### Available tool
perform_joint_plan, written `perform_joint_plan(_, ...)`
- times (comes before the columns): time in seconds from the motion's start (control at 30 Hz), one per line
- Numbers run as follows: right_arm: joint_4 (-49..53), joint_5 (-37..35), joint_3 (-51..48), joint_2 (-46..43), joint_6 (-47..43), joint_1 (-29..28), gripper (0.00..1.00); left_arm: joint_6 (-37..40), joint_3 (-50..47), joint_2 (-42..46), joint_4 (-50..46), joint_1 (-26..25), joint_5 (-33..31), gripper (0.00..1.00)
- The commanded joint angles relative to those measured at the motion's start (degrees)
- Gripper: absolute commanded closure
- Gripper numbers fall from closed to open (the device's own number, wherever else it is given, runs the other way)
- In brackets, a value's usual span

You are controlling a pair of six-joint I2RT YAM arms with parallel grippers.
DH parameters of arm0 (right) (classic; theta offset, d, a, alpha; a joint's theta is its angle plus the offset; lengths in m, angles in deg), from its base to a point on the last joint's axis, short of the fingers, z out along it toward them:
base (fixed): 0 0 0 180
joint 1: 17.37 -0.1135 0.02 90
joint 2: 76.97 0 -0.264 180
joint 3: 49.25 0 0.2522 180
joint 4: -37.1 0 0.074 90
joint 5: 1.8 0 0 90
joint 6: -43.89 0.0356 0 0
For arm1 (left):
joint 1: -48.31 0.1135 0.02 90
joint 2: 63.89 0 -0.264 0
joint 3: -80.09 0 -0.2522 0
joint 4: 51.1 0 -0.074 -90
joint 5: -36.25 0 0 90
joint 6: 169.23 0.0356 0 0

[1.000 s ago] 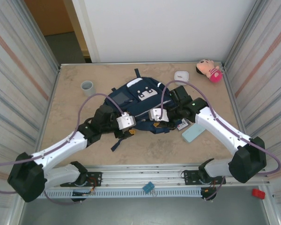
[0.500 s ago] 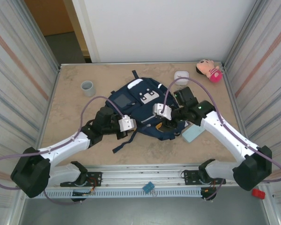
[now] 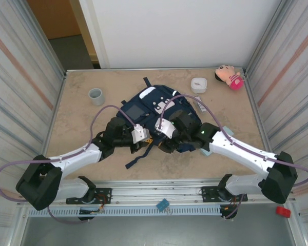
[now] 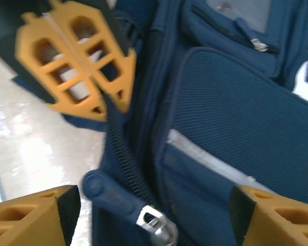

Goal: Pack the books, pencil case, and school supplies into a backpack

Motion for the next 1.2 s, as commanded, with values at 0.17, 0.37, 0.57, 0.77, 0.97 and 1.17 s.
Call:
perform_joint_plan(0.17, -9.07, -5.21, -2.11, -1.45, 2.14, 0.19, 0.37, -1.76, 2.48, 1.98, 3.27, 0.27, 3.38, 1.00)
perform_joint_plan(0.37, -14.16, 5.09, -7.05, -6.96, 10.41, 5.83, 0.71, -1.69, 2.44, 1.97, 2.93, 0.27, 3.11, 1.00)
perform_joint_plan(0.57, -16.67, 14.34, -10.05, -10.48, 15.61, 10.64, 0.86, -1.66, 2.48, 1.63, 2.89, 0.23, 3.21, 1.00)
perform_joint_plan(0.77, -16.13, 24.73, -9.63, -9.04, 18.61, 13.19, 0.73, -1.91, 2.24, 1.08, 3.19, 0.28, 3.55, 1.00)
perform_joint_plan(0.97, -16.25, 27.80, -8.00, -5.58, 20.00, 13.15, 0.66, -1.90, 2.43, 1.12, 3.19, 0.26, 3.65, 1.00)
perform_joint_plan(1.17, -12.45, 29.62, -4.70, -2.09, 19.72, 13.25, 0.94, -1.26, 2.47, 1.33, 2.54, 0.28, 3.31, 1.00)
